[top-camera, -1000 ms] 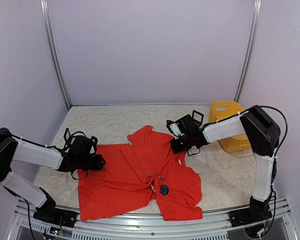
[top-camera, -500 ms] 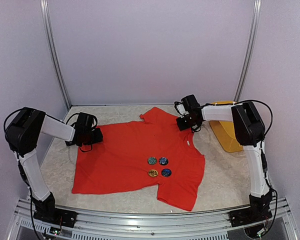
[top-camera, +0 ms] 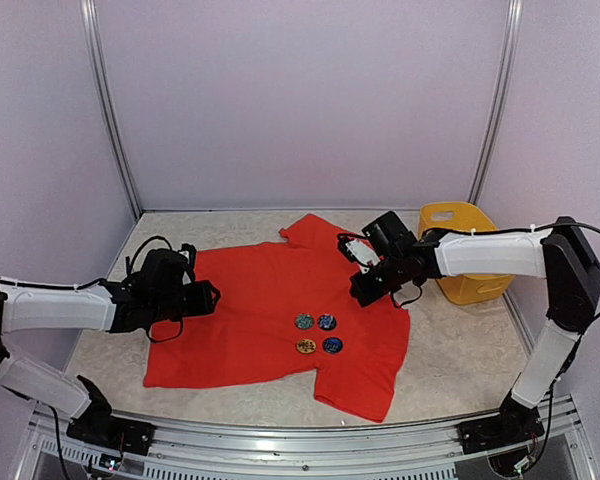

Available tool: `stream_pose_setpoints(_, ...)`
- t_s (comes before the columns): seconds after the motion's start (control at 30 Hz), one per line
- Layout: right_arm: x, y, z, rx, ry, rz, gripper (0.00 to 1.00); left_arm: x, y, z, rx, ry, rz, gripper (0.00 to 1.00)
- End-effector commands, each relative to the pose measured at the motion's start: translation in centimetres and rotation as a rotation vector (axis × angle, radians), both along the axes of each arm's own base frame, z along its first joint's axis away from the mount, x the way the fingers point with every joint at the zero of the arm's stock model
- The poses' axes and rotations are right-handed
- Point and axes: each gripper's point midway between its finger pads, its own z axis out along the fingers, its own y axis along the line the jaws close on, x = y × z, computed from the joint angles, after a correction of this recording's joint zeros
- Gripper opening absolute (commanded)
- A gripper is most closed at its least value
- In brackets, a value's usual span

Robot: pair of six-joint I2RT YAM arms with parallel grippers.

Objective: Pin the brooch onto the clothing

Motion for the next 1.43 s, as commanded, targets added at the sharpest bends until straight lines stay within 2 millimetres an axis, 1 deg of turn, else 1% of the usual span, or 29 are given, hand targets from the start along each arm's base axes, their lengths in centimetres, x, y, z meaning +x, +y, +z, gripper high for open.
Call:
stream_pose_setpoints(0.0, -9.3, -0.7, -5.0, -0.039, 0.263, -0.004, 0.0, -6.1, 1.6, -5.2, -0.082, 0.192, 0.07, 0.43)
stream_pose_setpoints(0.1, -15.3, -1.9, -7.5, -0.066, 0.4, -0.012, 0.0, -9.4, 2.4, -7.7, -0.112, 0.27, 0.099, 0.43)
stream_pose_setpoints(0.23, -21.5, -4.6, -9.5, -0.095, 0.513, -0.087, 0.0, -12.8, 4.0, -10.2, -0.065, 0.352, 0.148, 0.43)
stream_pose_setpoints(0.27, -22.8, -5.3, -9.9, -0.106, 0.541, -0.101, 0.0, -13.6, 4.5, -10.8, -0.055, 0.374, 0.165, 0.43)
stream_pose_setpoints(0.33, -24.2, -6.4, -10.0, -0.127, 0.566, -0.131, 0.0, -15.1, 5.7, -11.7, -0.038, 0.413, 0.208, 0.43)
stream_pose_setpoints(0.4, -24.4, -6.7, -9.2, -0.125, 0.555, -0.14, 0.0, -16.1, 6.8, -12.2, -0.02, 0.425, 0.238, 0.42)
stream_pose_setpoints(0.43, -23.9, -6.6, -8.5, -0.112, 0.527, -0.14, 0.0, -16.1, 7.0, -12.1, -0.016, 0.413, 0.24, 0.41)
stream_pose_setpoints(0.47, -23.0, -6.3, -7.5, -0.096, 0.486, -0.141, 0.0, -15.6, 6.9, -11.1, -0.026, 0.373, 0.239, 0.4)
stream_pose_setpoints(0.5, -21.8, -5.9, -6.2, -0.074, 0.44, -0.136, 0.0, -14.8, 6.8, -9.8, -0.028, 0.323, 0.233, 0.4)
stream_pose_setpoints(0.53, -20.1, -5.1, -4.4, -0.037, 0.392, -0.123, 0.0, -13.5, 6.6, -7.8, -0.013, 0.248, 0.221, 0.4)
stream_pose_setpoints(0.57, -18.2, -4.8, -2.6, -0.01, 0.339, -0.117, 0.04, -12.0, 6.4, -5.0, 0.002, 0.156, 0.214, 0.41)
stream_pose_setpoints(0.6, -15.8, -4.8, -0.6, 0.013, 0.269, -0.122, 0.13, -10.0, 6.3, -1.4, 0.019, 0.047, 0.227, 0.44)
stream_pose_setpoints(0.63, -13.0, -5.2, 1.6, 0.042, 0.19, -0.141, 0.22, -8.5, 7.0, 1.0, 0.064, -0.035, 0.245, 0.48)
stream_pose_setpoints(0.67, -9.8, -5.9, 4.3, 0.079, 0.093, -0.167, 0.3, -6.3, 7.4, 4.4, 0.063, -0.128, 0.276, 0.52)
stream_pose_setpoints(0.7, -6.5, -7.3, 7.2, 0.118, -0.016, -0.218, 0.35, -4.5, 7.9, 6.7, 0.082, -0.198, 0.278, 0.56)
stream_pose_setpoints(0.73, -3.7, -8.6, 10.3, 0.164, -0.132, -0.257, 0.41, -2.8, 8.7, 8.3, 0.101, -0.251, 0.287, 0.62)
stream_pose_setpoints(0.77, -1.2, -10.6, 13.2, 0.198, -0.255, -0.313, 0.48, -1.4, 9.5, 9.9, 0.115, -0.305, 0.299, 0.68)
stream_pose_setpoints(0.8, 0.4, -12.7, 15.6, 0.221, -0.361, -0.368, 0.56, -0.3, 10.3, 10.7, 0.154, -0.344, 0.311, 0.74)
stream_pose_setpoints(0.83, 1.6, -14.5, 17.7, 0.246, -0.462, -0.399, 0.62, 0.7, 11.1, 12.0, 0.172, -0.403, 0.338, 0.81)
stream_pose_setpoints(0.9, 2.8, -18.3, 20.9, 0.286, -0.632, -0.454, 0.69, 1.9, 13.0, 13.5, 0.209, -0.466, 0.389, 0.88)
stream_pose_setpoints(0.97, 3.2, -22.7, 21.9, 0.297, -0.745, -0.536, 0.73, 2.7, 14.7, 13.7, 0.208, -0.49, 0.432, 0.96)
stream_pose_setpoints(1.0, 3.1, -24.8, 21.9, 0.296, -0.786, -0.594, 0.74, 2.8, 15.6, 13.6, 0.208, -0.509, 0.447, 0.99)
stream_pose_setpoints(1.03, 3.0, -26.8, 21.4, 0.304, -0.806, -0.671, 0.74, 2.8, 16.3, 13.2, 0.212, -0.521, 0.461, 0.99)
stream_pose_setpoints(1.1, 2.4, -29.1, 19.8, 0.281, -0.831, -0.778, 0.75, 2.4, 17.8, 12.0, 0.211, -0.537, 0.515, 0.99)
stream_pose_setpoints(1.13, 2.0, -29.8, 18.4, 0.28, -0.82, -0.828, 0.76, 2.0, 18.3, 11.3, 0.216, -0.545, 0.532, 0.99)
stream_pose_setpoints(1.2, 1.5, -30.5, 16.7, 0.297, -0.808, -0.884, 0.77, 1.6, 18.1, 10.5, 0.211, -0.578, 0.505, 0.99)
stream_pose_setpoints(1.27, 1.0, -30.9, 15.2, 0.307, -0.799, -0.912, 0.83, 1.4, 17.7, 10.2, 0.193, -0.591, 0.483, 0.99)
stream_pose_setpoints(1.3, 0.8, -31.0, 14.7, 0.313, -0.796, -0.923, 0.88, 1.3, 17.6, 9.9, 0.191, -0.589, 0.481, 0.99)
stream_pose_setpoints(1.4, 0.4, -31.3, 13.7, 0.294, -0.789, -0.936, 0.89, 1.3, 17.8, 9.3, 0.204, -0.574, 0.484, 0.99)
